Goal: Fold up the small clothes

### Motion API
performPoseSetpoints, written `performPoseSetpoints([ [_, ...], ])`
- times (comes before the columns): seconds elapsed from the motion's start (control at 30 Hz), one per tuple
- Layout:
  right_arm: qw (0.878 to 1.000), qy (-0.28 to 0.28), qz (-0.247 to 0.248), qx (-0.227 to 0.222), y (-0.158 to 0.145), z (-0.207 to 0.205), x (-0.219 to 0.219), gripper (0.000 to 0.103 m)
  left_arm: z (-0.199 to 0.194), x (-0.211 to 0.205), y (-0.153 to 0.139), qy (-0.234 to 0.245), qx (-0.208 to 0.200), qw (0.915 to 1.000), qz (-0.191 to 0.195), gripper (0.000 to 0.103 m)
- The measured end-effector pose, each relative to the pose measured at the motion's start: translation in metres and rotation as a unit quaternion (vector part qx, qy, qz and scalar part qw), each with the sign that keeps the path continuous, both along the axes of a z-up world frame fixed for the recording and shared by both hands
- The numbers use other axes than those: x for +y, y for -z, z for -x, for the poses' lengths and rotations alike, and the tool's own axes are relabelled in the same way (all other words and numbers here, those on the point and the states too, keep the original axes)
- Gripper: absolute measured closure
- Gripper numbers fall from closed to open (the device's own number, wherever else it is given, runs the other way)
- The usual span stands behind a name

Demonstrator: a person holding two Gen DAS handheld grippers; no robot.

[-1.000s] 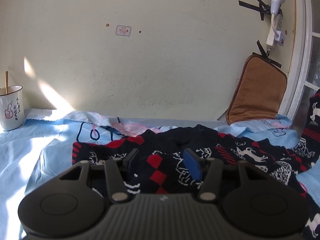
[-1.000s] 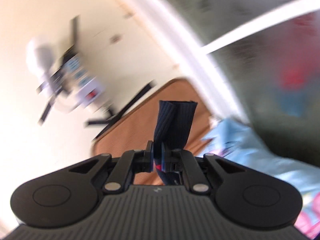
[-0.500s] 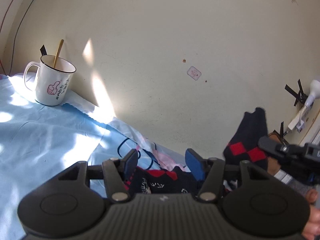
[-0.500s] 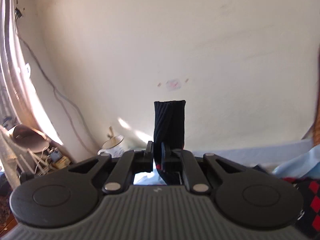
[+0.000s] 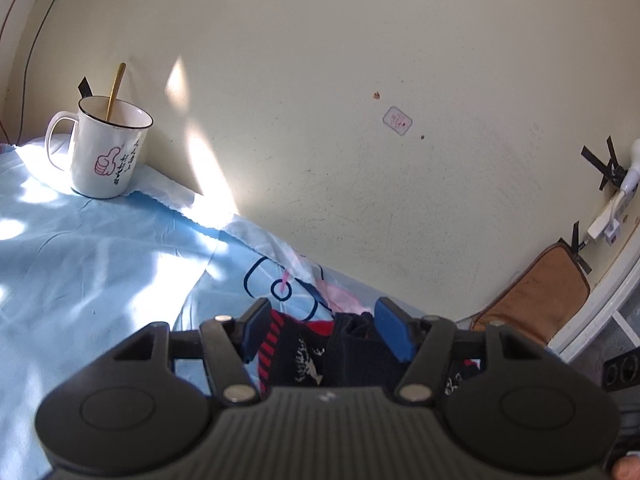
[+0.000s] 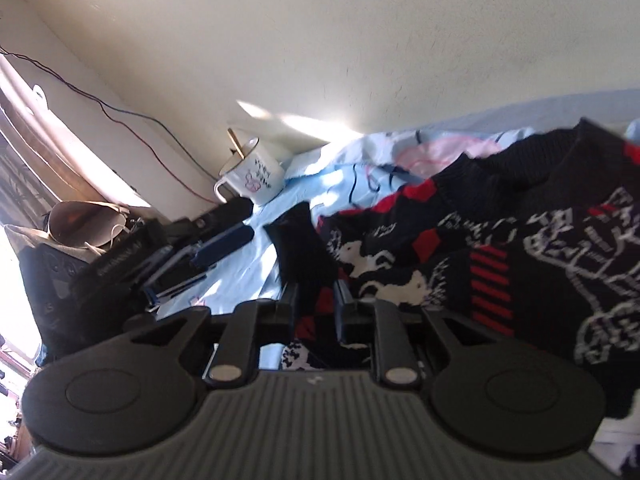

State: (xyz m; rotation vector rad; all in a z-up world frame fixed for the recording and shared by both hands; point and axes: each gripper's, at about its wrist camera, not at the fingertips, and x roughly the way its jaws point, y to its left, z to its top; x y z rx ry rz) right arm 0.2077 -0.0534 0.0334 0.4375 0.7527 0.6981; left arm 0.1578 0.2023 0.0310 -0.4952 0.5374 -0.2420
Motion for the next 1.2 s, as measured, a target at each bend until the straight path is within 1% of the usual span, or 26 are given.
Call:
performPoseSetpoints([
  [0.03, 0.999, 0.027, 0.011, -0.024, -0.007, 0.005, -0.02, 0.079, -0.002, -0.003, 0.002, 0.002, 0.007, 1.0, -0.006, 0.045],
  [0.1, 0.992, 0.091, 0.052, -0.069, -0.019, 0.014, -0.054, 0.072, -0.004, -0.008, 0.006, 0.007, 0.017, 0.9997, -0.014, 0.045],
  [0.13, 0.987, 0.118, 0.076, -0.084, -0.02, 0.016, -0.068, 0.071, -0.004, -0.01, 0.007, 0.01, 0.018, 0.9997, -0.015, 0.045],
  [0.17, 0.981, 0.141, 0.098, -0.088, -0.019, 0.018, -0.082, 0.07, -0.004, -0.012, 0.007, 0.014, 0.018, 0.9996, -0.017, 0.045],
  [0.23, 0.973, 0.18, 0.123, -0.074, -0.01, 0.018, -0.108, 0.07, -0.002, -0.017, 0.007, 0.019, 0.016, 0.9993, -0.027, 0.045],
  [0.27, 0.969, 0.198, 0.134, -0.056, 0.0, 0.015, -0.119, 0.07, -0.002, -0.02, 0.007, 0.02, 0.016, 0.9991, -0.035, 0.047],
  [0.3, 0.965, 0.214, 0.147, -0.028, 0.012, 0.009, -0.13, 0.072, -0.003, -0.023, 0.007, 0.021, 0.018, 0.9987, -0.043, 0.05],
  [0.33, 0.964, 0.224, 0.144, 0.009, 0.03, -0.001, -0.141, 0.077, -0.003, -0.024, 0.008, 0.021, 0.022, 0.9983, -0.05, 0.05],
  [0.37, 0.964, 0.241, 0.111, 0.026, 0.039, -0.004, -0.154, 0.09, -0.004, -0.026, 0.009, 0.019, 0.027, 0.9978, -0.057, 0.05],
  [0.4, 0.963, 0.254, 0.08, 0.043, 0.041, -0.003, -0.163, 0.095, -0.004, -0.025, 0.009, 0.014, 0.032, 0.9975, -0.062, 0.05],
  [0.43, 0.963, 0.26, 0.058, 0.051, 0.039, -0.003, -0.165, 0.094, -0.005, -0.022, 0.009, 0.006, 0.035, 0.9973, -0.064, 0.05],
  [0.47, 0.963, 0.262, 0.053, 0.041, 0.035, 0.0, -0.163, 0.088, -0.004, -0.018, 0.008, -0.002, 0.036, 0.9973, -0.063, 0.05],
  [0.53, 0.968, 0.24, 0.07, -0.006, 0.018, 0.011, -0.141, 0.086, -0.004, -0.008, 0.006, -0.017, 0.038, 0.9977, -0.053, 0.048],
  [0.63, 0.985, 0.151, 0.075, -0.04, -0.002, 0.018, -0.095, 0.085, -0.002, 0.004, 0.002, -0.039, 0.035, 0.998, -0.036, 0.048],
  [0.67, 0.989, 0.113, 0.081, -0.054, -0.008, 0.021, -0.073, 0.084, 0.0, 0.007, 0.0, -0.047, 0.032, 0.9979, -0.031, 0.048],
  [0.73, 0.991, 0.042, 0.102, -0.079, -0.017, 0.025, -0.026, 0.081, 0.003, 0.013, -0.003, -0.061, 0.029, 0.9974, -0.023, 0.048],
  [0.77, 0.989, 0.005, 0.114, -0.092, -0.019, 0.03, -0.001, 0.079, 0.004, 0.016, -0.003, -0.067, 0.028, 0.9972, -0.019, 0.048],
  [0.87, 0.978, -0.082, 0.147, -0.123, -0.017, 0.044, 0.064, 0.074, 0.005, 0.023, -0.005, -0.084, 0.028, 0.996, -0.011, 0.048],
  [0.93, 0.966, -0.127, 0.176, -0.142, -0.012, 0.05, 0.101, 0.068, 0.006, 0.027, -0.005, -0.092, 0.027, 0.9954, -0.01, 0.047],
  [1.0, 0.95, -0.153, 0.217, -0.164, -0.004, 0.052, 0.127, 0.044, 0.006, 0.032, -0.006, -0.1, 0.028, 0.9946, -0.008, 0.047],
  [1.03, 0.942, -0.159, 0.241, -0.173, 0.0, 0.053, 0.136, 0.04, 0.006, 0.034, -0.006, -0.102, 0.028, 0.9944, -0.004, 0.047],
  [1.07, 0.935, -0.162, 0.262, -0.178, 0.005, 0.051, 0.143, 0.039, 0.006, 0.036, -0.007, -0.102, 0.028, 0.9944, 0.002, 0.047],
  [1.1, 0.928, -0.161, 0.285, -0.178, 0.012, 0.047, 0.149, 0.039, 0.007, 0.038, -0.008, -0.102, 0.028, 0.9944, 0.007, 0.047],
  [1.13, 0.927, -0.155, 0.295, -0.172, 0.016, 0.043, 0.151, 0.041, 0.007, 0.039, -0.008, -0.101, 0.028, 0.9944, 0.012, 0.047],
  [1.17, 0.931, -0.145, 0.294, -0.16, 0.019, 0.037, 0.152, 0.052, 0.008, 0.04, -0.009, -0.101, 0.027, 0.9944, 0.015, 0.047],
  [1.2, 0.938, -0.138, 0.283, -0.146, 0.019, 0.031, 0.151, 0.079, 0.009, 0.041, -0.01, -0.103, 0.025, 0.9942, 0.018, 0.047],
])
